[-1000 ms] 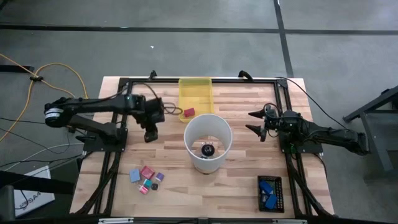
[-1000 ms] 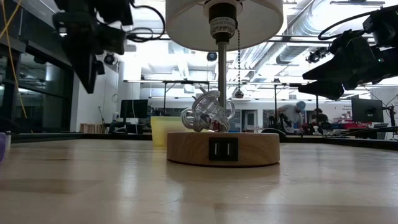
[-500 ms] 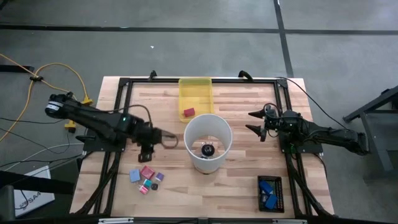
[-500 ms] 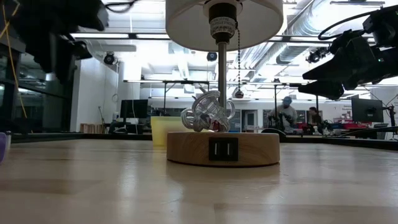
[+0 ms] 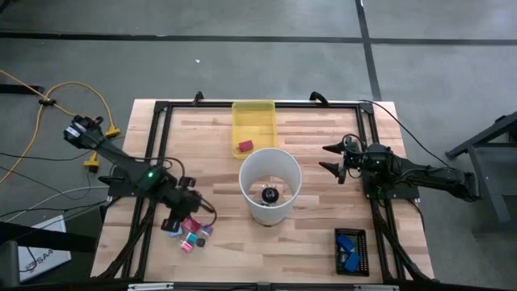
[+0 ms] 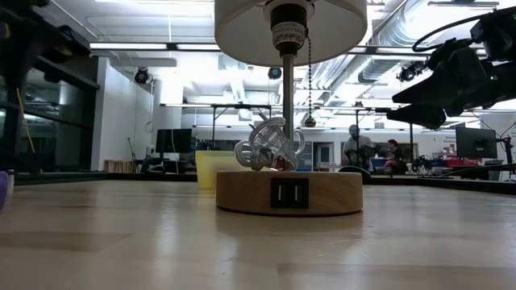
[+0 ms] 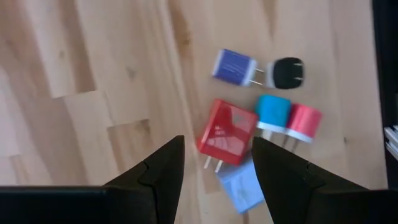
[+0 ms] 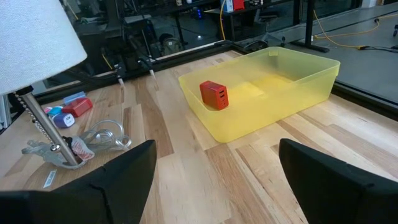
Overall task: Pick & Place Office items
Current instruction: Put the white charger adapter into the yellow bin
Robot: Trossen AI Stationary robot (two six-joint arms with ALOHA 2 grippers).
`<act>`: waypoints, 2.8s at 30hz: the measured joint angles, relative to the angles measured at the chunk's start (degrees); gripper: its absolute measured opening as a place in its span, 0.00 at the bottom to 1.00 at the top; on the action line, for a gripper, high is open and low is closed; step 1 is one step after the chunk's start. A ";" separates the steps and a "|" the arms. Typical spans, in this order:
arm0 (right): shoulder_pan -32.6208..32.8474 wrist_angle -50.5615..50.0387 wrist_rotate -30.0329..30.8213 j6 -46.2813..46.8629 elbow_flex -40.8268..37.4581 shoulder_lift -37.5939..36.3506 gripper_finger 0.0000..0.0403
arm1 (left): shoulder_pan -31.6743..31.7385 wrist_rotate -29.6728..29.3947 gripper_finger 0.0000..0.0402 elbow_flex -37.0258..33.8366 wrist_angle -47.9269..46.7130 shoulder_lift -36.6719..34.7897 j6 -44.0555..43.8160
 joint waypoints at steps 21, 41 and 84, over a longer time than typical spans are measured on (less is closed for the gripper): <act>0.01 0.00 0.00 -0.01 0.00 0.02 0.81 | -9.65 -6.38 0.45 0.00 13.76 5.54 -3.60; 0.02 0.00 0.00 -0.02 0.00 0.00 0.81 | -16.09 -9.22 0.45 0.00 20.61 18.66 -16.09; 0.00 0.00 0.00 -0.02 0.00 0.00 0.81 | -17.19 -10.69 0.45 0.00 25.69 26.64 -19.45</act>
